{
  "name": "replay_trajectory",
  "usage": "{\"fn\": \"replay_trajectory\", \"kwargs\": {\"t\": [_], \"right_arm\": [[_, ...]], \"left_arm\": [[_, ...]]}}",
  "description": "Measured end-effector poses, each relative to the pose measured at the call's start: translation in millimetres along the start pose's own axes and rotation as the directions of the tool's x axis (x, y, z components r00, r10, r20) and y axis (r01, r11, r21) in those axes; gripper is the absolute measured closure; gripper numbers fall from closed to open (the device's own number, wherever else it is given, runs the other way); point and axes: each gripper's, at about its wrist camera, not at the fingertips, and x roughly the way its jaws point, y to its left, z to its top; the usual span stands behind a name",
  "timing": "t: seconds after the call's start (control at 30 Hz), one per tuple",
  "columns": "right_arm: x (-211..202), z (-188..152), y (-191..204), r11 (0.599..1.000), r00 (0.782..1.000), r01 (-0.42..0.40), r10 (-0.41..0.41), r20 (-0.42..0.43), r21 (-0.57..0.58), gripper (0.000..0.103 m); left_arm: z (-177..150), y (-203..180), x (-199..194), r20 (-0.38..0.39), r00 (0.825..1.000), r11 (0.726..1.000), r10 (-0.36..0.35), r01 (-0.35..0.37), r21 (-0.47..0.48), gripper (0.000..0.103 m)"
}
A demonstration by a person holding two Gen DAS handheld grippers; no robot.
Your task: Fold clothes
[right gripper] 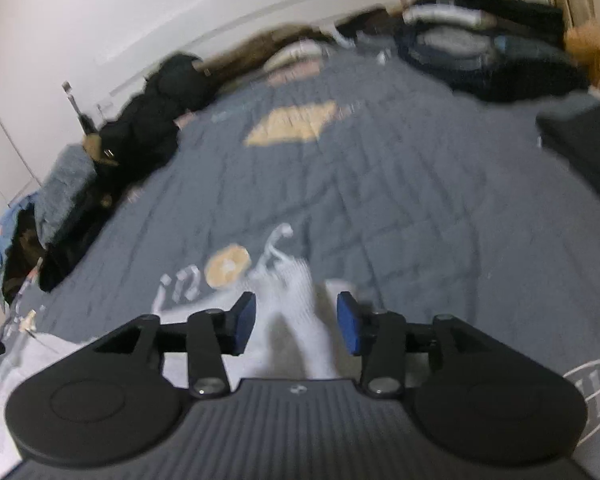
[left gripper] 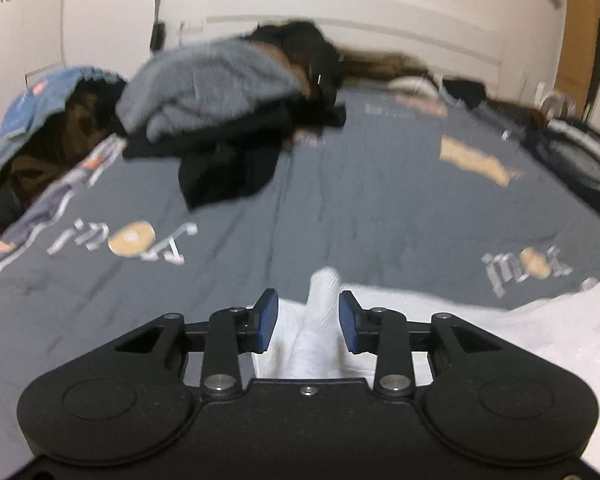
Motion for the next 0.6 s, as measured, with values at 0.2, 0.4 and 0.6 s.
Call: {"fn": "replay_trajectory", "kwargs": {"t": [0.2, 0.4, 0.6], "right_arm": [[-52, 4, 53, 0.986, 0.988, -0.137, 0.143, 0.066, -0.092, 0.042], [-75, -49, 97, 0.963, 0.977, -0.201, 0.211, 0.039, -0.177, 0.037], [-85, -102, 131, 0.941, 0.972, -0.226, 0.236, 0.009, -0.253, 0.037]], "left_arm": [[-21, -44, -67, 0.11, 0.988, 0.992, -0.109, 0.115, -0.045, 0.044], [-72, -97, -93, 0.149, 0.978, 0.986, -0.15, 0.158, -0.049, 0.035], [-102, -129, -88, 0.168, 0.977, 0.991, -0.131, 0.134, -0.004, 0.033]]}}
